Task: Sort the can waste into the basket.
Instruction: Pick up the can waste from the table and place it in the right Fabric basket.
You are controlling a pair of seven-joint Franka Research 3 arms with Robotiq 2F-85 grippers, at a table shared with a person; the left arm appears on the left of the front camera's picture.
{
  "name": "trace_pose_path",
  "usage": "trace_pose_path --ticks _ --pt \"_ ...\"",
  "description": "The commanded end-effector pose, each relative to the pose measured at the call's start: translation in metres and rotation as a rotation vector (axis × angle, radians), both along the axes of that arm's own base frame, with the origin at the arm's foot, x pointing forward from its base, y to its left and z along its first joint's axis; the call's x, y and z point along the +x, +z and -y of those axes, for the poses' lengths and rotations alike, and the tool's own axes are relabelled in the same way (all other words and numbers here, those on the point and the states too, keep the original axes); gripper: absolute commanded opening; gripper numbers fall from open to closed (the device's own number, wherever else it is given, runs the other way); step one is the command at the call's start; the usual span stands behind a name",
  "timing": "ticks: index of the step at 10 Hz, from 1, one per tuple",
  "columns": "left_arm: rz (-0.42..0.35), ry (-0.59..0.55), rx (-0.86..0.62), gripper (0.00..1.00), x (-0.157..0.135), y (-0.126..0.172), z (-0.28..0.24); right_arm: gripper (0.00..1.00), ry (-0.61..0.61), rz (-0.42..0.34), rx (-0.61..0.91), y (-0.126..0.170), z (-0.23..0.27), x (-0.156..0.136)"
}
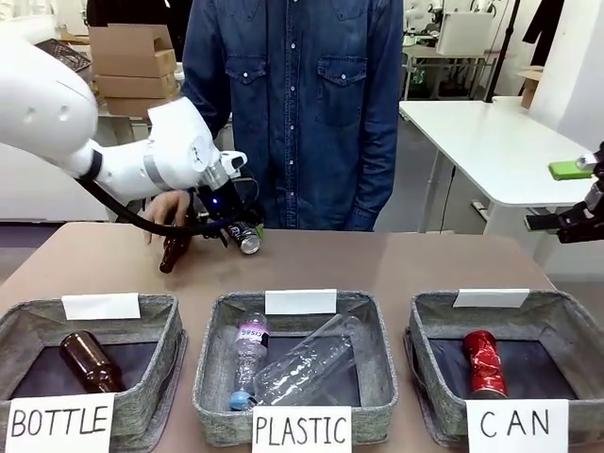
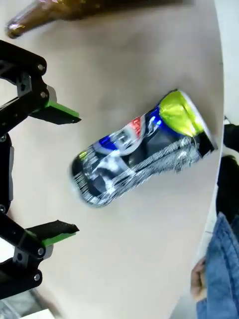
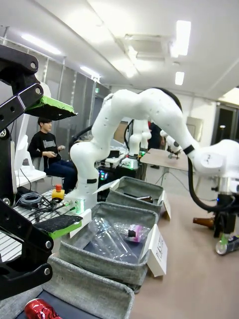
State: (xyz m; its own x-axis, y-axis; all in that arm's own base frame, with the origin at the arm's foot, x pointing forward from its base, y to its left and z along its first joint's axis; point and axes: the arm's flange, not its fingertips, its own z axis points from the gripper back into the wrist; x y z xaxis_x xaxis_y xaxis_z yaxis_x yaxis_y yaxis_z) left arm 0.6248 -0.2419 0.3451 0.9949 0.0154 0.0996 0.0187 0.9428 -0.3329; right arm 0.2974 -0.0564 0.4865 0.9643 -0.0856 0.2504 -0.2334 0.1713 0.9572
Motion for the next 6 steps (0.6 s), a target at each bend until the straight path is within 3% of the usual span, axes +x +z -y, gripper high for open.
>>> trace_pose_path --ticks 1,3,4,5,6 --pt "0.000 -0.007 0.038 1.00 -0.037 0.036 -0.016 1.00 0.009 0.018 -0.004 0.001 0.003 0.000" --pt "-0.032 -0.018 0.062 1.00 -0.049 0.035 -0.014 1.00 0.009 0.018 -0.004 0.001 0.003 0.000" --pt "-0.104 -0.172 0.044 1.00 -0.087 0.058 -0.018 1.00 0.009 0.018 -0.004 0.001 0.003 0.000" --pt "-0.201 -0.398 -0.012 1.00 -0.137 0.096 -0.042 1.00 0.009 0.018 -0.004 0.001 0.003 0.000" --pt "-0.174 -0.553 -0.071 1.00 -0.196 0.137 -0.089 1.00 0.009 0.018 -0.004 0.001 0.003 0.000"
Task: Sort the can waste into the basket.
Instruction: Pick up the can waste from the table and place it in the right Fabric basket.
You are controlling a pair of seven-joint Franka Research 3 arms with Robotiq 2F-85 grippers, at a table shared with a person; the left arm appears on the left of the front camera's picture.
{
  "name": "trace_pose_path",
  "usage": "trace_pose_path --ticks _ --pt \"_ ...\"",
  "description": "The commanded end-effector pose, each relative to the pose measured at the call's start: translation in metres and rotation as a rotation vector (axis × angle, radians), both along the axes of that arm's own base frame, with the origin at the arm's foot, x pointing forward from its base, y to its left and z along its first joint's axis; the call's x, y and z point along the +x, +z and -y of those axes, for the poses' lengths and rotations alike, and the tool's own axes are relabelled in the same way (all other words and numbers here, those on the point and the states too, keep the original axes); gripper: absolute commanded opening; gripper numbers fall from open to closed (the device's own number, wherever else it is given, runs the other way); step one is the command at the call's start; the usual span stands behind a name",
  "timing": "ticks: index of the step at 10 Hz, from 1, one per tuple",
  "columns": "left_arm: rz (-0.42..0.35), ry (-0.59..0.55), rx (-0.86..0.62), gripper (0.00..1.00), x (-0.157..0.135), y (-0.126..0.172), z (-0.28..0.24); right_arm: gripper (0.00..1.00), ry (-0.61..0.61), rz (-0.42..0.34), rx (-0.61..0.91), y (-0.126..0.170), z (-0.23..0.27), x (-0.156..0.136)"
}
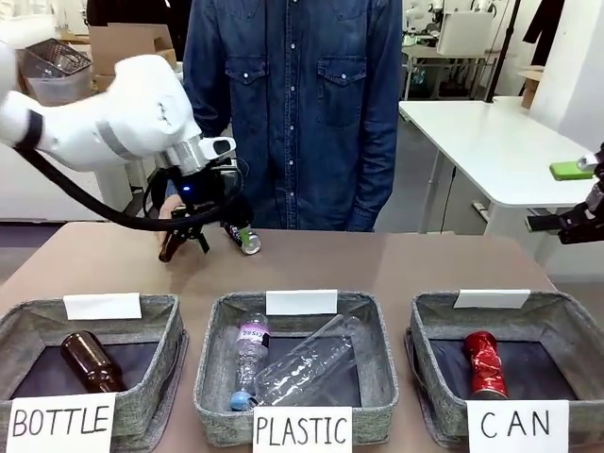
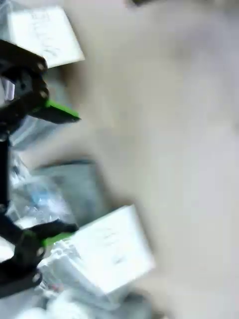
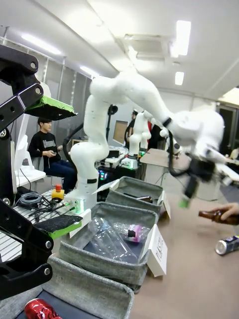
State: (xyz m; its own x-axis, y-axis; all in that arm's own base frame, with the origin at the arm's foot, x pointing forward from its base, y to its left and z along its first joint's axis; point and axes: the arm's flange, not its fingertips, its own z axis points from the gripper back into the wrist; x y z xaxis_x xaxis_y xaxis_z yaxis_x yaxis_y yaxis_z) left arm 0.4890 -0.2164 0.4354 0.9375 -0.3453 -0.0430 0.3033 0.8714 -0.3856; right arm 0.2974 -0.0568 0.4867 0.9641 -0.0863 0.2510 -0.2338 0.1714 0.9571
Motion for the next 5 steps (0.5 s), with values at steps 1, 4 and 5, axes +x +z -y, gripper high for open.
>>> trace_pose_path --ticks 1,4,5 --pt "-0.086 -0.337 -0.188 1.00 -0.112 0.075 -0.111 1.00 0.010 0.017 -0.004 0.001 0.003 0.000" --pt "0.147 -0.348 -0.829 1.00 -0.213 0.084 -0.267 1.00 0.010 0.017 -0.004 0.001 0.003 0.000" --pt "0.152 -0.196 -1.053 1.00 -0.208 0.086 -0.321 1.00 0.010 0.017 -0.004 0.001 0.003 0.000"
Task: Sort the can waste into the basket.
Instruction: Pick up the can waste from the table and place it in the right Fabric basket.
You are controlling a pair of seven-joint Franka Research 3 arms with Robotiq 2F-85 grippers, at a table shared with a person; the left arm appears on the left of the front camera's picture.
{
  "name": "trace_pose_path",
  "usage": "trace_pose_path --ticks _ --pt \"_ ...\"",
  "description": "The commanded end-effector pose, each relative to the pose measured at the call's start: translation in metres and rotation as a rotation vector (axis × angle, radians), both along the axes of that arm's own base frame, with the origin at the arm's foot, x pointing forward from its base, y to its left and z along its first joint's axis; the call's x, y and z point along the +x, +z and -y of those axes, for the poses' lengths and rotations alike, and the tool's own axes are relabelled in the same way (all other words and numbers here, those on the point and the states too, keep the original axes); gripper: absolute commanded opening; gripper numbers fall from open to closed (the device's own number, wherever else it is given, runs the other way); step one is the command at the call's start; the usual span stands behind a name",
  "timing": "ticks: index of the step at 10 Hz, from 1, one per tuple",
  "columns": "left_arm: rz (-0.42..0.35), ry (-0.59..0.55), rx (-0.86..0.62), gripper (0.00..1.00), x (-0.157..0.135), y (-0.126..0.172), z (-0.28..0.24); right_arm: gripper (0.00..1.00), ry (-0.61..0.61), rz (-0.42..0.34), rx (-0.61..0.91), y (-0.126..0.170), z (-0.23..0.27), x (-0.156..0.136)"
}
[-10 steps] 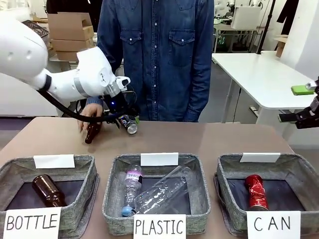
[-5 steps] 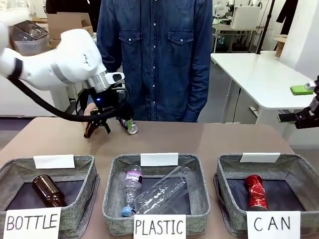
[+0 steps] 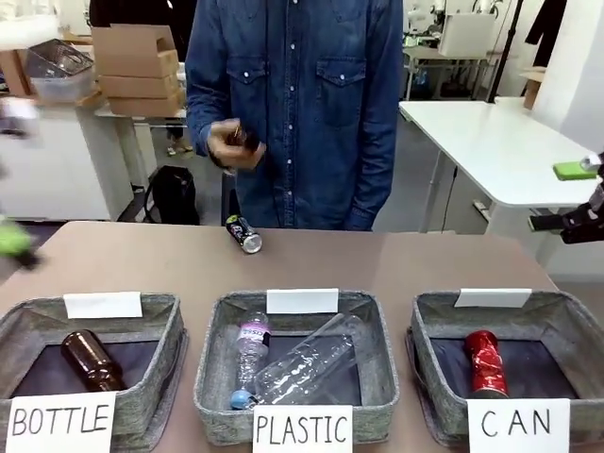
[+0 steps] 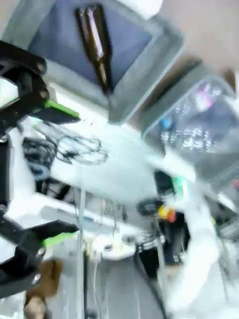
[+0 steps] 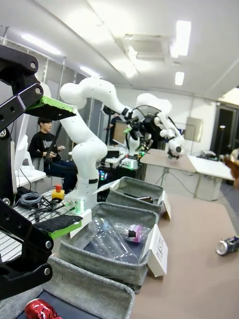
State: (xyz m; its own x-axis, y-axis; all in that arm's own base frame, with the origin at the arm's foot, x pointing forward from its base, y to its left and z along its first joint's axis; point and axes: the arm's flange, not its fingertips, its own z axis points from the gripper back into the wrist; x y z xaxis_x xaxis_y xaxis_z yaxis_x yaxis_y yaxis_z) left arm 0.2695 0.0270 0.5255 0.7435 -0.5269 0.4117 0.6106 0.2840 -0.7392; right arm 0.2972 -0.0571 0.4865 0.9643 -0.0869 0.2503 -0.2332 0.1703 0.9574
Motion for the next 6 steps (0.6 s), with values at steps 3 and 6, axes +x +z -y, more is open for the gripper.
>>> trace_pose_path --ticks 3,6 --pt "-0.272 0.934 -0.542 1.00 0.059 -0.003 -0.177 1.00 0.010 0.018 -0.005 0.001 0.002 0.000" --pt "-0.335 0.989 -0.558 1.00 0.069 -0.010 -0.190 1.00 0.010 0.018 -0.005 0.001 0.002 0.000"
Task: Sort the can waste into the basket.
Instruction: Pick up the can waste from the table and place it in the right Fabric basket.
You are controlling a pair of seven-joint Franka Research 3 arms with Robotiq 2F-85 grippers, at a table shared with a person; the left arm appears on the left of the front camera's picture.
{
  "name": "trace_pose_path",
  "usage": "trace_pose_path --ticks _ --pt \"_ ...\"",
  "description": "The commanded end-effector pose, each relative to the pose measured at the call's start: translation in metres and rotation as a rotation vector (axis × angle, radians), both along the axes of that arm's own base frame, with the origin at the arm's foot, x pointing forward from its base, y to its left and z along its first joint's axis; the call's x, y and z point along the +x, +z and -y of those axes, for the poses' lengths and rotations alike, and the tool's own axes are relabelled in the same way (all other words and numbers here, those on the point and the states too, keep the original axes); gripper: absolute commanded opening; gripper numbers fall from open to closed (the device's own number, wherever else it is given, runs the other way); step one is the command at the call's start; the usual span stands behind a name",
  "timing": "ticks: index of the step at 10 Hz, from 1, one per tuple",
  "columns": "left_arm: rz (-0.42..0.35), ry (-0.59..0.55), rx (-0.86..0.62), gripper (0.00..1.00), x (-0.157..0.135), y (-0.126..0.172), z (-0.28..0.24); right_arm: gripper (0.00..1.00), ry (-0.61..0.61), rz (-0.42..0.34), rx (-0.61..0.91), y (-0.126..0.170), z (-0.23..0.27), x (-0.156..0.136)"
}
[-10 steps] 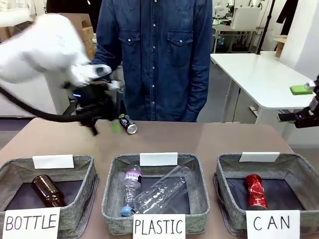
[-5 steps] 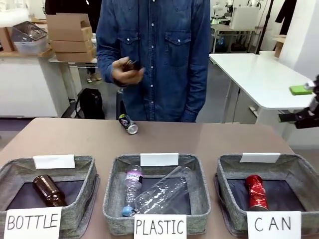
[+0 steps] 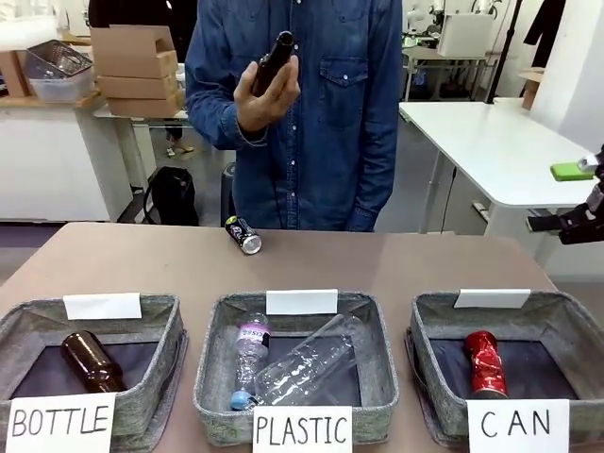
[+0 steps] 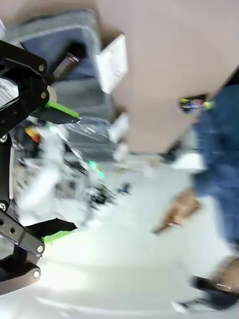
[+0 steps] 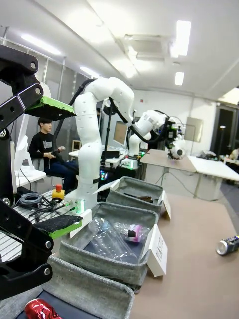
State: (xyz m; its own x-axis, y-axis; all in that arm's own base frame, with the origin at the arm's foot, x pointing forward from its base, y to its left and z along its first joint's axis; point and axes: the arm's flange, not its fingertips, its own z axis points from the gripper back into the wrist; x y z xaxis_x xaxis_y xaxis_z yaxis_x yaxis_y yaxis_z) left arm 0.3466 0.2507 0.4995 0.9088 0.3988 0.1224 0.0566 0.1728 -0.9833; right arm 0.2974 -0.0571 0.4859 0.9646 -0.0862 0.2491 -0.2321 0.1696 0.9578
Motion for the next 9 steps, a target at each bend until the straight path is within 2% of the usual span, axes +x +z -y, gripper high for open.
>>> trace_pose_path --ticks 1,2,3,4,5,6,7,8,9 --pt "-0.003 0.149 -0.066 1.00 -0.004 0.015 0.035 1.00 0.009 0.019 -0.006 0.002 0.002 -0.001" --pt "0.000 0.000 0.000 1.00 0.000 0.000 0.000 1.00 0.009 0.019 -0.006 0.002 0.002 -0.001" --pt "0.000 0.000 0.000 1.00 0.000 0.000 0.000 1.00 0.009 0.019 -0.006 0.002 0.002 -0.001" --pt "-0.028 0.094 -0.050 1.00 0.008 0.005 0.010 1.00 0.009 0.019 -0.006 0.002 0.002 -0.001" --pt "-0.057 0.007 -0.015 1.00 0.032 0.002 0.038 1.00 0.009 0.019 -0.006 0.002 0.002 -0.001" --pt "-0.093 -0.025 -0.014 1.00 0.052 0.002 0.056 1.00 0.009 0.019 -0.006 0.002 0.002 -0.001" --pt "-0.099 -0.052 0.005 1.00 0.055 0.006 0.060 1.00 0.009 0.019 -0.006 0.002 0.002 -0.001" --pt "-0.093 -0.071 -0.019 1.00 0.046 0.015 0.047 1.00 0.009 0.019 -0.006 0.002 0.002 -0.001" --pt "-0.079 0.007 -0.026 1.00 0.031 0.023 0.025 1.00 0.009 0.019 -0.006 0.002 0.002 -0.001"
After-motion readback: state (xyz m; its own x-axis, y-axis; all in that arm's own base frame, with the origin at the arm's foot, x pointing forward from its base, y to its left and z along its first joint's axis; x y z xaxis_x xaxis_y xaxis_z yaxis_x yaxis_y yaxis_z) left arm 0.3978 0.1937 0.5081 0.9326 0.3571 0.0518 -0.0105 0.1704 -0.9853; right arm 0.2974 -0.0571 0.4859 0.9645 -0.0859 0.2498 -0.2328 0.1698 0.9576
